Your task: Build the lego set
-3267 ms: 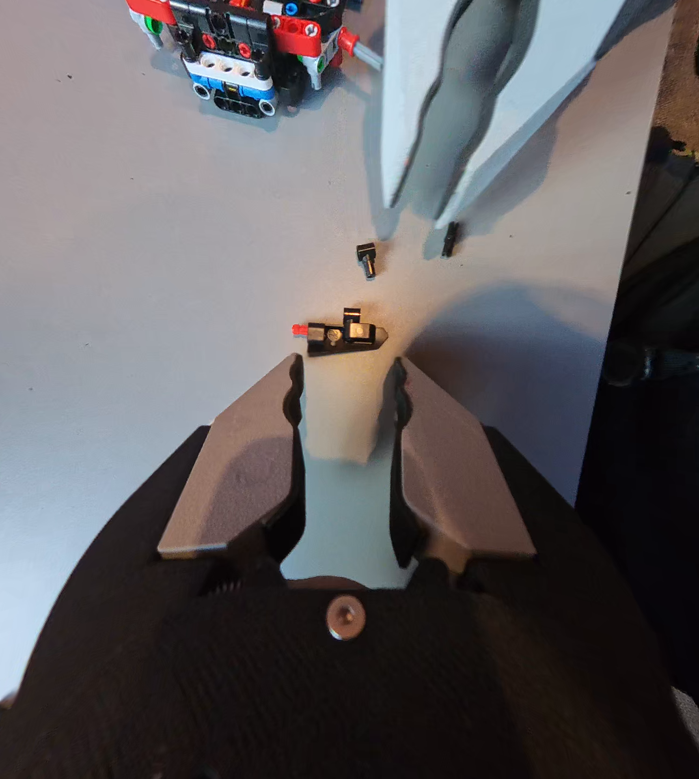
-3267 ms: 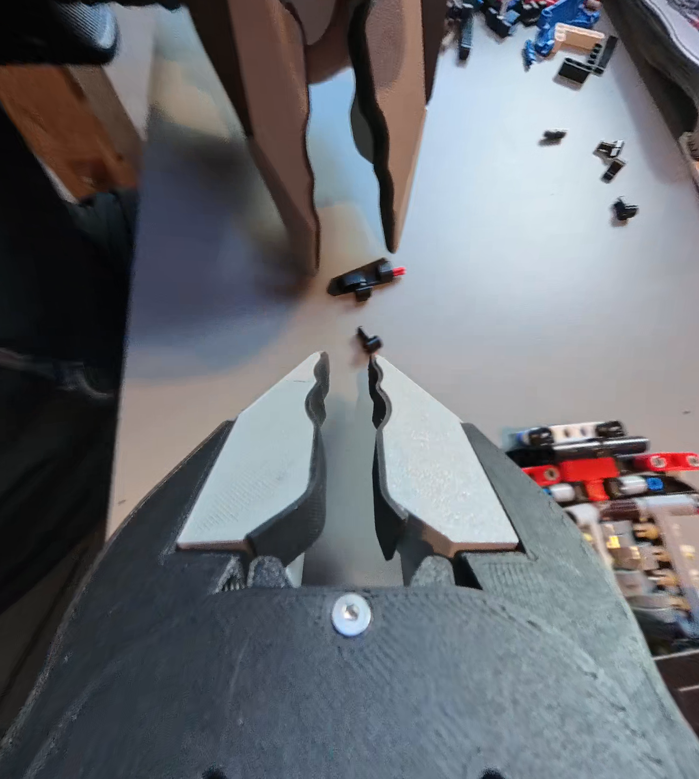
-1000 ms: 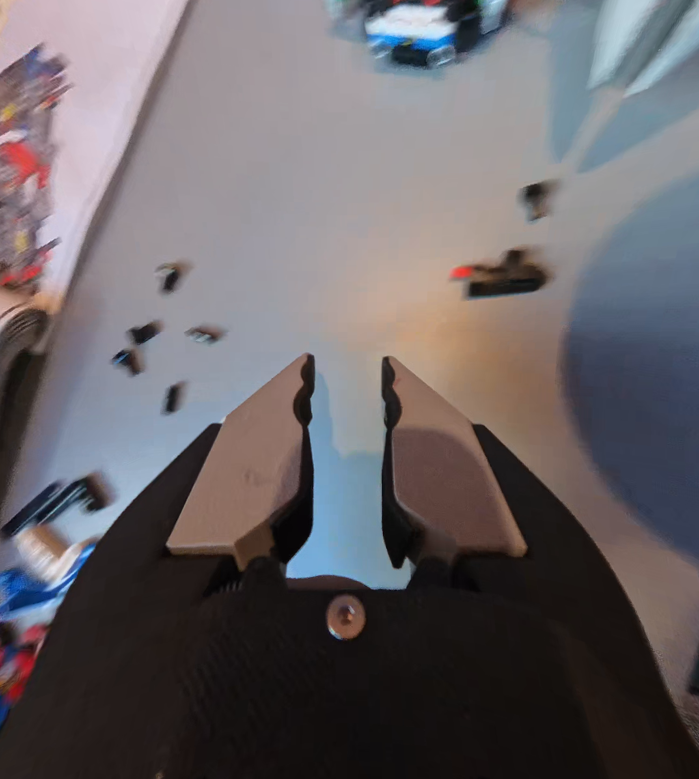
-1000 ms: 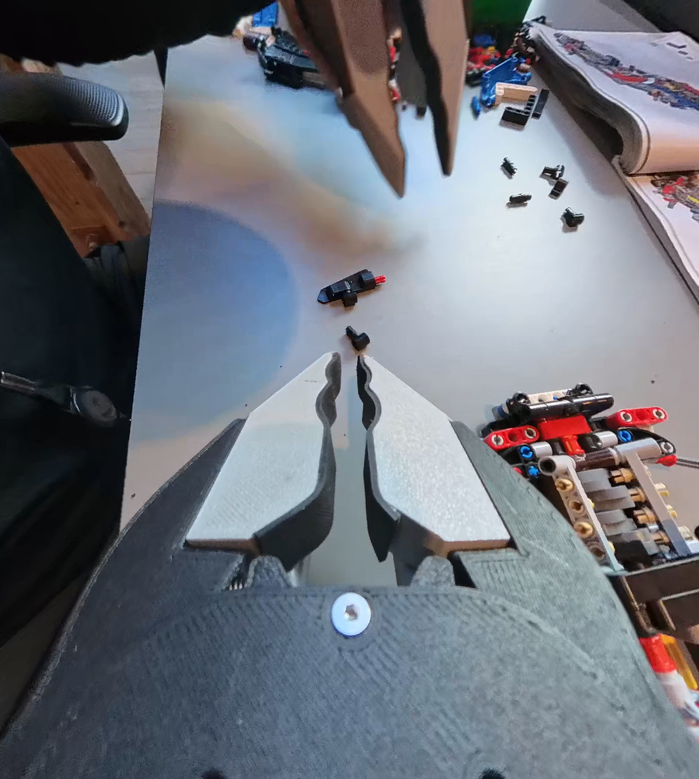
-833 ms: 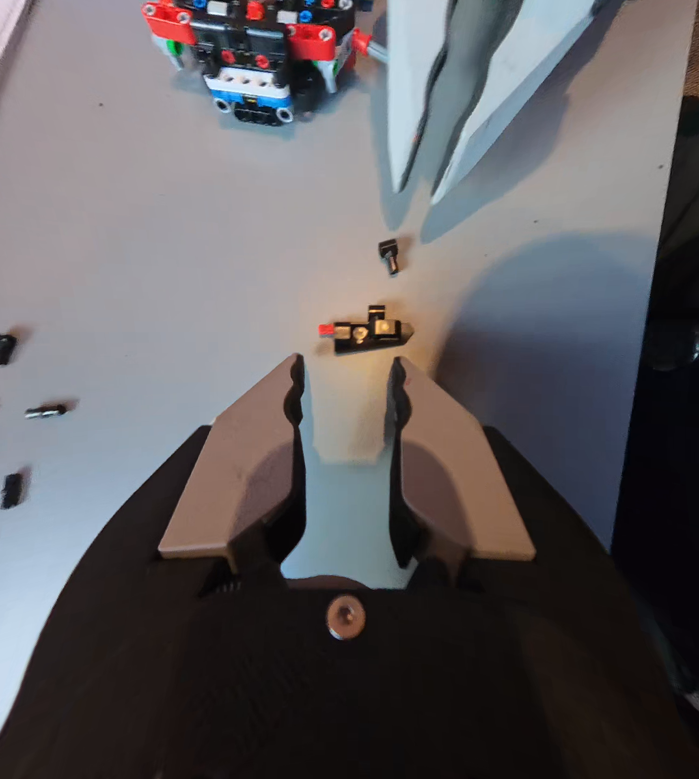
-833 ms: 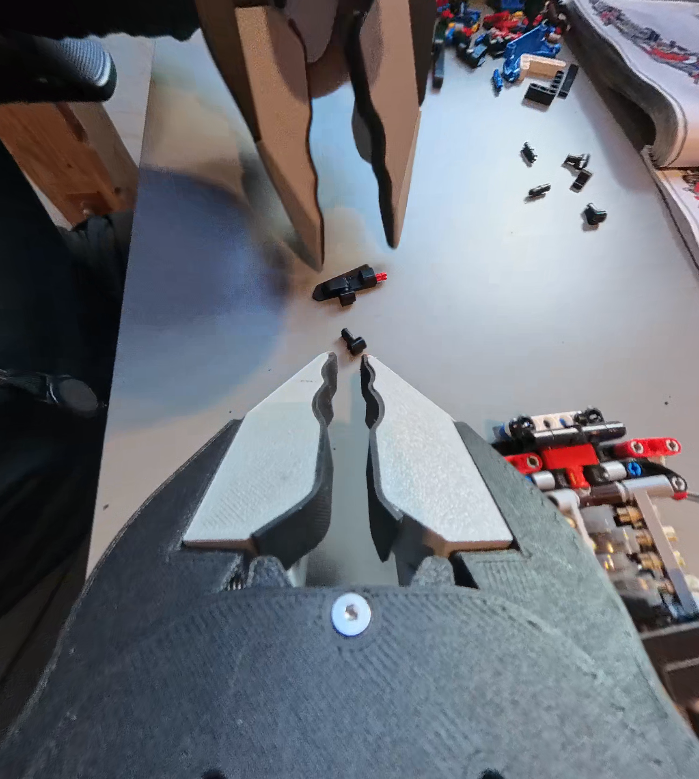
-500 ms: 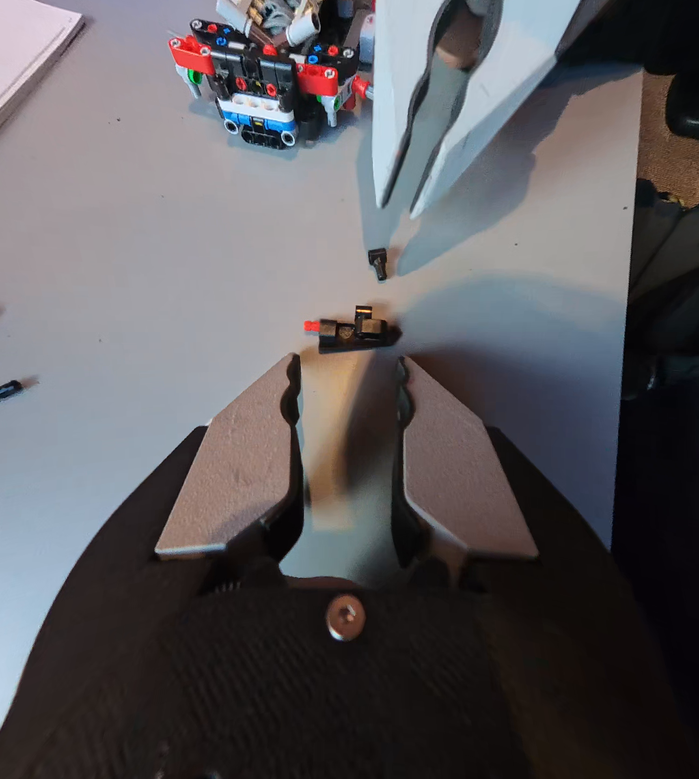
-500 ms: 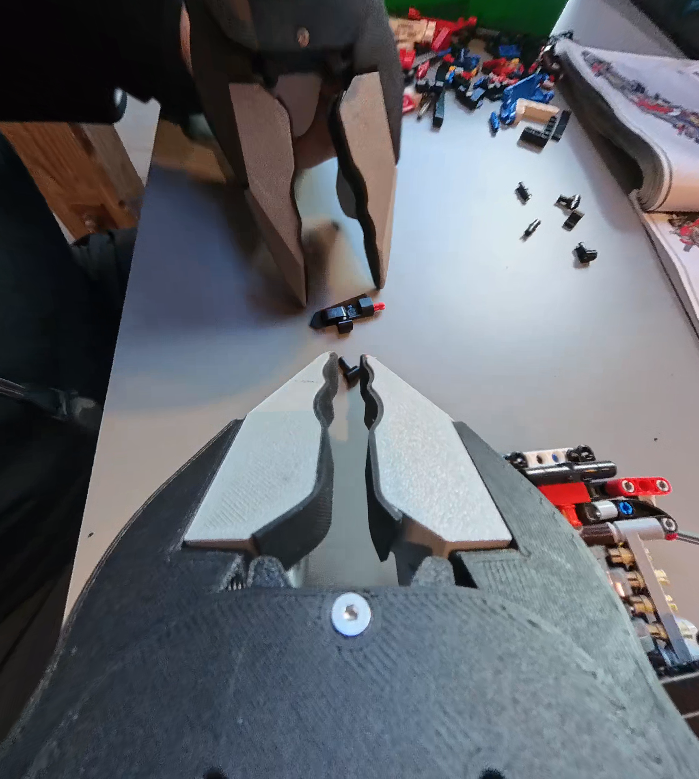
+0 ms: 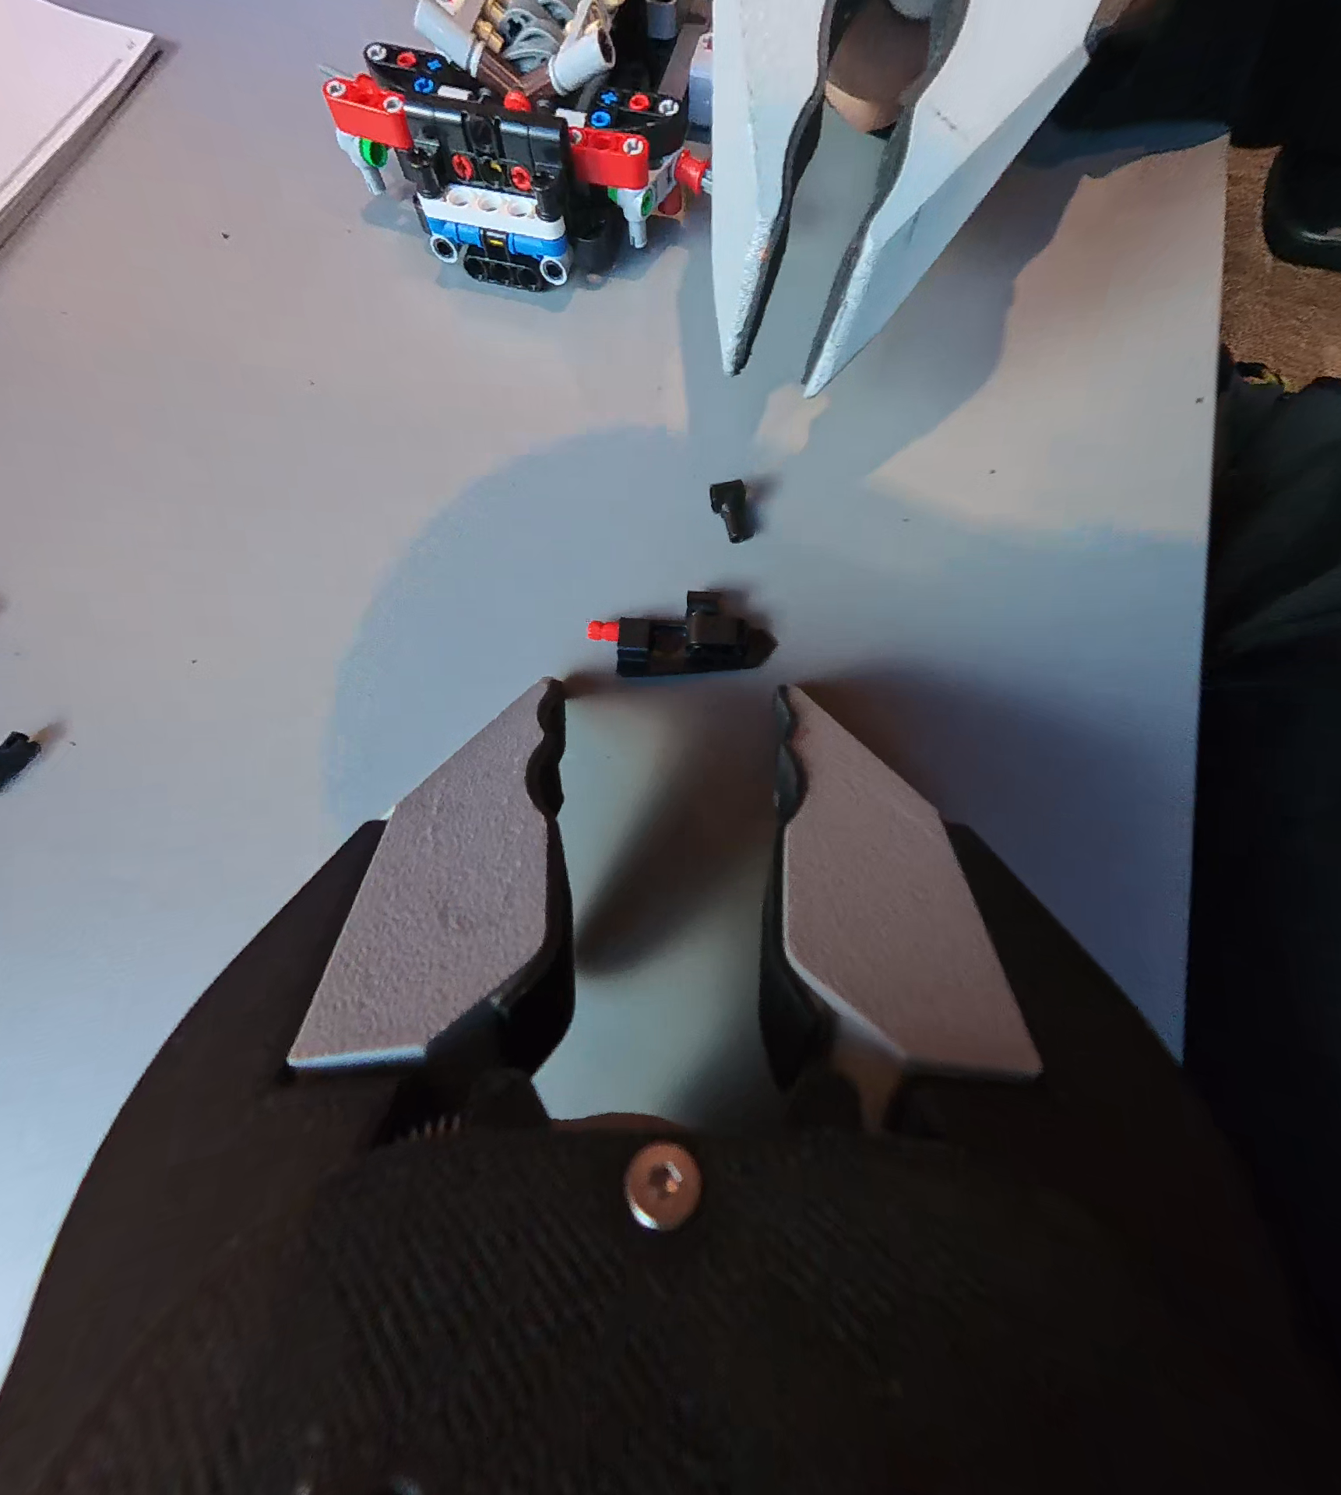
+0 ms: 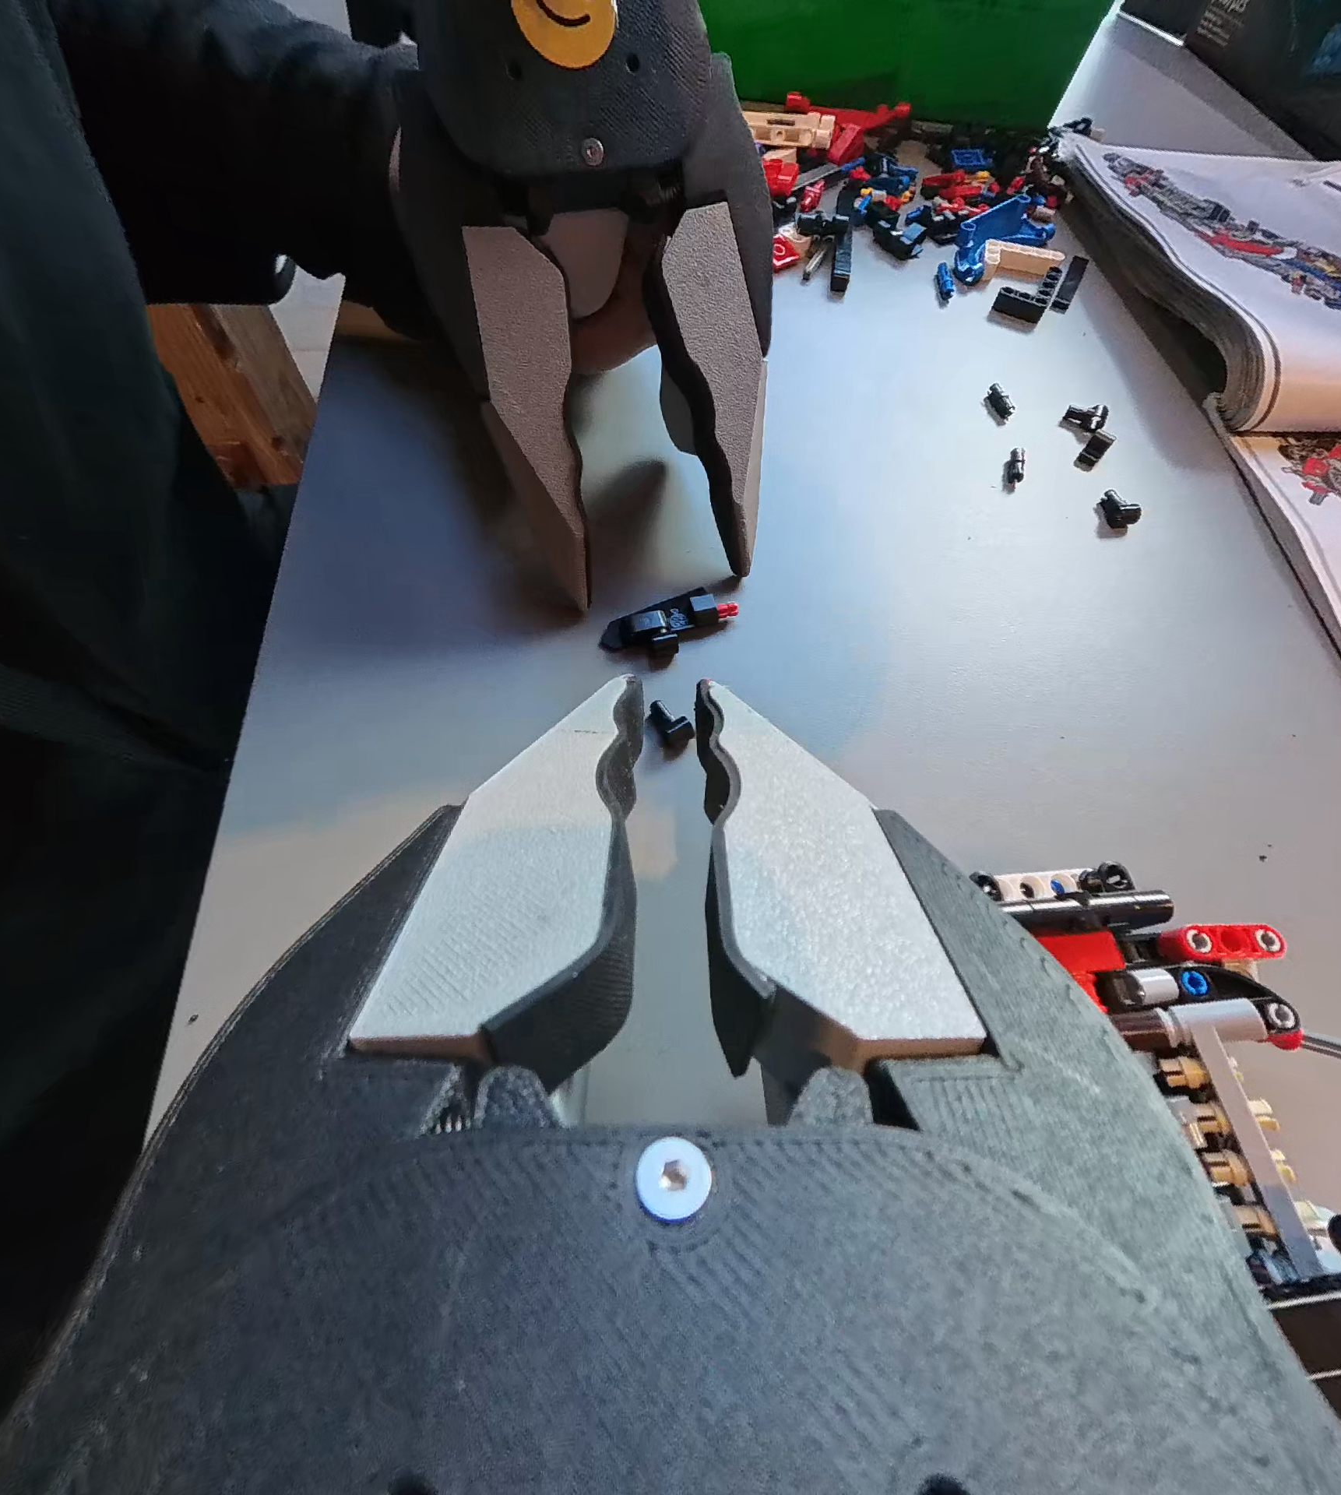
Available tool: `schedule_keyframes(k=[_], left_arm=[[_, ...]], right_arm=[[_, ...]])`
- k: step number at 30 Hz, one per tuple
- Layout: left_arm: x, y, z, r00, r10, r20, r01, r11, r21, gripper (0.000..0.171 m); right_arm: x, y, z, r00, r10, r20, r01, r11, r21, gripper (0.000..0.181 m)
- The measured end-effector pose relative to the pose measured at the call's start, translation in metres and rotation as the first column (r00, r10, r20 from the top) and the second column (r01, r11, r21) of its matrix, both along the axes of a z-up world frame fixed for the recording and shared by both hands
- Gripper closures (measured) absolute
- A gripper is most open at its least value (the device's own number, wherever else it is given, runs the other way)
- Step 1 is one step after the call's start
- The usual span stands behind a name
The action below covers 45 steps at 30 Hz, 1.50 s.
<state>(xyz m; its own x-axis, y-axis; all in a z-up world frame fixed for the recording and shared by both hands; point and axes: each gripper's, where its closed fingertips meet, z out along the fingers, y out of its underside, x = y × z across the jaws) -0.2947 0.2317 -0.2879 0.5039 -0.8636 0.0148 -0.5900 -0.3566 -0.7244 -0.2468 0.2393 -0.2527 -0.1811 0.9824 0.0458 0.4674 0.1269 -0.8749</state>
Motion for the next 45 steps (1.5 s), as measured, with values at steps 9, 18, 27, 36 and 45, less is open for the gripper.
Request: schedule_keyframes(k=[9, 18, 27, 36, 45], left_arm=[[-0.0004, 0.0032, 0.0007, 1.0, 0.01, 0.016, -0.009, 1.0, -0.016, 0.125], [-0.0007, 0.0036, 0.0004, 1.0, 0.012, 0.007, -0.012, 1.0, -0.006, 0.125], [-0.0011, 0.0039, 0.0, 1.0, 0.015, -0.001, -0.015, 1.0, 0.003, 0.126], [-0.0014, 0.0041, 0.0001, 1.0, 0.018, 0.001, -0.018, 1.0, 0.001, 0.126], [-0.0013, 0.004, 0.0005, 1.0, 0.017, 0.015, -0.017, 1.0, -0.015, 0.126]], right_arm=[[-0.0005, 0.0026, 0.0005, 1.0, -0.005, -0.002, 0.005, 1.0, -0.002, 0.172], [-0.0008, 0.0042, -0.0009, 1.0, -0.017, 0.004, 0.017, 1.0, 0.016, 0.172], [0.0005, 0.0046, -0.0025, 1.0, -0.025, 0.007, 0.025, 0.998, 0.062, 0.172], [0.0005, 0.0051, -0.0034, 1.0, -0.027, 0.013, 0.026, 0.998, 0.055, 0.172], [-0.0003, 0.0071, -0.0057, 0.999, -0.032, 0.028, 0.031, 0.999, 0.045, 0.172]])
